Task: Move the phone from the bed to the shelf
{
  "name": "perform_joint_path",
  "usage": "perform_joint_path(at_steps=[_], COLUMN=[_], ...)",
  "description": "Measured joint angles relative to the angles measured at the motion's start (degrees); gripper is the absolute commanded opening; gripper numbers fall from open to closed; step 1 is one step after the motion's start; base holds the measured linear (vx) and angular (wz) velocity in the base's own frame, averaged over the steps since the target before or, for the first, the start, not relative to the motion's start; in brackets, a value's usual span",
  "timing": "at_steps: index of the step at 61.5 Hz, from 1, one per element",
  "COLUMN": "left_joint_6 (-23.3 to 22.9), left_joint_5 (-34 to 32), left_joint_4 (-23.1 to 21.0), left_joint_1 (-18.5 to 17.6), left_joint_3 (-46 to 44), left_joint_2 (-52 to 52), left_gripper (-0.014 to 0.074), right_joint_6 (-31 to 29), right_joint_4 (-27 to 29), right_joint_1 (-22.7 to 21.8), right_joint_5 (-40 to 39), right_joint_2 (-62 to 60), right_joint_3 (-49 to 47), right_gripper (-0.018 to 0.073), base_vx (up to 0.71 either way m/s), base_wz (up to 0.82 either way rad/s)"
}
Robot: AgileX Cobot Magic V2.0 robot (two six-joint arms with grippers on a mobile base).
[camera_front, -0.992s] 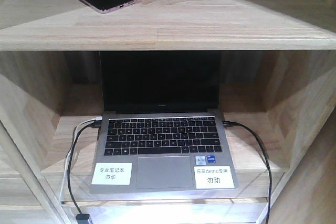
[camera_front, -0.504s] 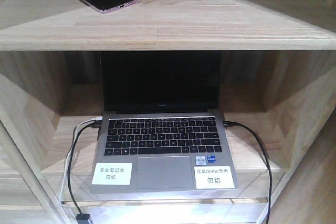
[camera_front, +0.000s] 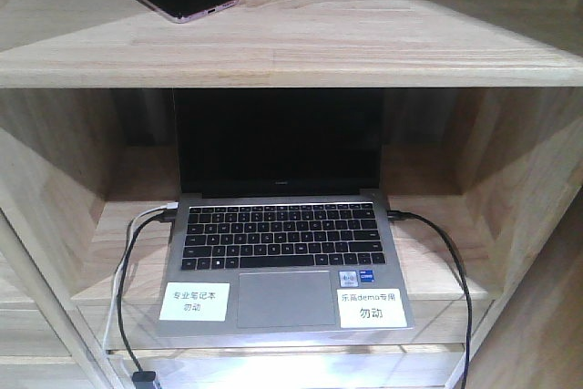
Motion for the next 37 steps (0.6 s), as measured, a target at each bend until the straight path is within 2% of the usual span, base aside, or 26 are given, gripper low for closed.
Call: perform_joint_path(at_steps=[37], left_joint_6=[0.0], left_joint_5=[0.0], left_joint_4=[0.0], left_joint_1=[0.0], left_joint_3=[0.0], left_joint_2=[0.0], left_gripper=[0.0001], right_joint_6=[0.0], right_joint_4=[0.0], right_joint_1=[0.0], right_joint_5=[-0.1], right_joint_2=[0.0], right_joint_3=[0.0], right_gripper=[-0.0008], base_vx=[0.0], base_wz=[0.0])
